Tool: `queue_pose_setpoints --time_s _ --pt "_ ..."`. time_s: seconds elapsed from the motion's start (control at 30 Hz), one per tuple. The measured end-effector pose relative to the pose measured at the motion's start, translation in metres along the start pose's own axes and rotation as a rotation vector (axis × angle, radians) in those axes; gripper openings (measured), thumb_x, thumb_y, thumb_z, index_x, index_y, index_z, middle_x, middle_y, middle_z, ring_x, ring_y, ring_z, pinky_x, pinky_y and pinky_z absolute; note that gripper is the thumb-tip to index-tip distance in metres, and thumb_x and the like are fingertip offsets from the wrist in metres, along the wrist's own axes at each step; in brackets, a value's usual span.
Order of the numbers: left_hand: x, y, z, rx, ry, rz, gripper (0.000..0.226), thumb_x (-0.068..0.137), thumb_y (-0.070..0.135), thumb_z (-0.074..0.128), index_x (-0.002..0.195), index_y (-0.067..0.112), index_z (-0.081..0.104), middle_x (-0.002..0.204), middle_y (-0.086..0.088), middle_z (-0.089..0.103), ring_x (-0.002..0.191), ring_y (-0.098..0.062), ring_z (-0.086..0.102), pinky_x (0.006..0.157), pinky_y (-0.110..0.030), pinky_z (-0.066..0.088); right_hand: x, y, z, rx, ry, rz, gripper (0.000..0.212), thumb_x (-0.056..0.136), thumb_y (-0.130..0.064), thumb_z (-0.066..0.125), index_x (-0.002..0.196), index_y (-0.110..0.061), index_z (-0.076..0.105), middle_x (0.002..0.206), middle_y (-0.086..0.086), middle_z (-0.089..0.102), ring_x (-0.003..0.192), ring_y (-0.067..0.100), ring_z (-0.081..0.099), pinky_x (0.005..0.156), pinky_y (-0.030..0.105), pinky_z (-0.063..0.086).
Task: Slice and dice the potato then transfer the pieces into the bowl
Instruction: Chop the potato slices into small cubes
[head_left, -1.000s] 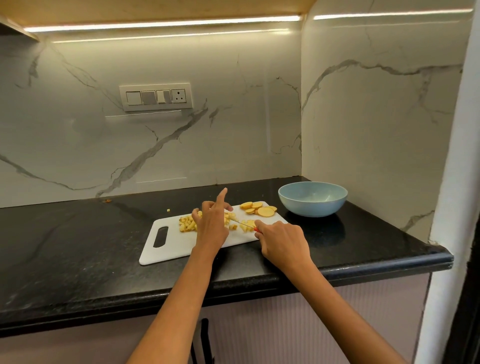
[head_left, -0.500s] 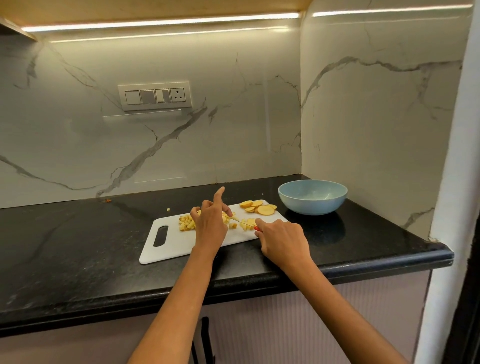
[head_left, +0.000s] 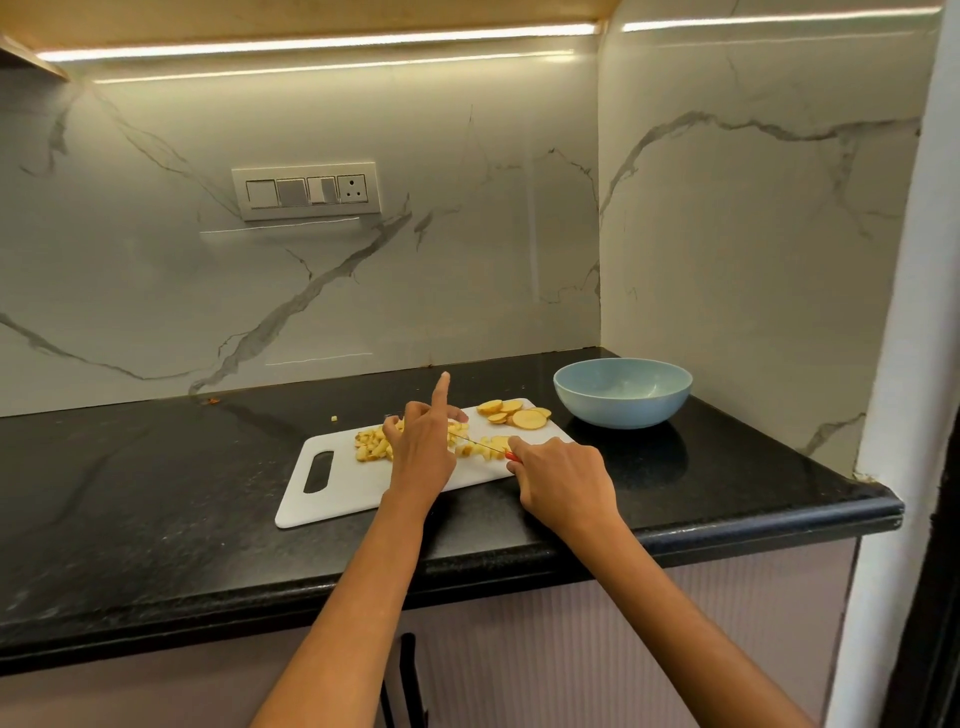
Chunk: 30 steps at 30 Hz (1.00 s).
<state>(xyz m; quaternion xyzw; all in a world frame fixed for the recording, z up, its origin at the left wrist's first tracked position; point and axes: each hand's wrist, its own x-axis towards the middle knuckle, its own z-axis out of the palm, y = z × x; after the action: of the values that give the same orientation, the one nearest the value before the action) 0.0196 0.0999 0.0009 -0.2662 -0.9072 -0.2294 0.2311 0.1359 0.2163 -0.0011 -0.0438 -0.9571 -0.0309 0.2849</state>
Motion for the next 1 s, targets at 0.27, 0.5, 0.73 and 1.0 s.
queue_pose_setpoints --time_s 0.27,0.5,0.73,1.0 --pt "0.0016 -0.0003 0.0003 -0.174 0.217 0.029 0.077 0.079 -0.014 0.048 0.146 0.017 0.025 0.108 0.004 0.062 0.107 -0.016 0.049 0.103 -0.039 0.024 -0.0006 -0.0002 0.0005 -0.009 0.007 0.087 0.029 0.101 -0.034 0.038 0.122 -0.019 0.051 0.082 0.000 0.055 0.066 0.011 0.046 0.048 0.019 0.023" --pt "-0.0016 0.0017 -0.0009 -0.231 0.203 0.089 0.077 0.077 -0.017 0.047 0.143 0.019 0.030 0.100 0.005 0.062 0.101 -0.014 0.049 0.102 -0.040 0.028 -0.0002 -0.0016 0.0000 -0.030 0.030 0.100 0.030 0.101 -0.032 0.039 0.127 -0.020 0.047 0.089 0.001 0.063 0.064 0.011 0.045 0.045 0.019 0.020" --pt "-0.0055 0.0050 -0.0032 -0.064 -0.009 0.090 0.092 0.077 -0.014 0.046 0.149 0.023 0.004 0.119 0.011 0.053 0.121 -0.014 0.036 0.107 -0.036 0.017 -0.0007 -0.0021 0.0009 -0.042 0.011 0.076 0.034 0.100 -0.031 0.040 0.132 -0.020 0.046 0.092 0.003 0.065 0.066 0.012 0.046 0.046 0.019 0.022" --pt "-0.0008 0.0039 0.0003 -0.048 0.033 0.017 0.090 0.078 -0.011 0.048 0.149 0.019 0.001 0.133 0.009 0.046 0.123 -0.017 0.033 0.107 -0.041 0.021 -0.0004 -0.0002 0.0024 -0.011 -0.005 0.140 0.028 0.101 -0.033 0.038 0.120 -0.019 0.052 0.084 0.001 0.057 0.068 0.013 0.049 0.054 0.022 0.032"
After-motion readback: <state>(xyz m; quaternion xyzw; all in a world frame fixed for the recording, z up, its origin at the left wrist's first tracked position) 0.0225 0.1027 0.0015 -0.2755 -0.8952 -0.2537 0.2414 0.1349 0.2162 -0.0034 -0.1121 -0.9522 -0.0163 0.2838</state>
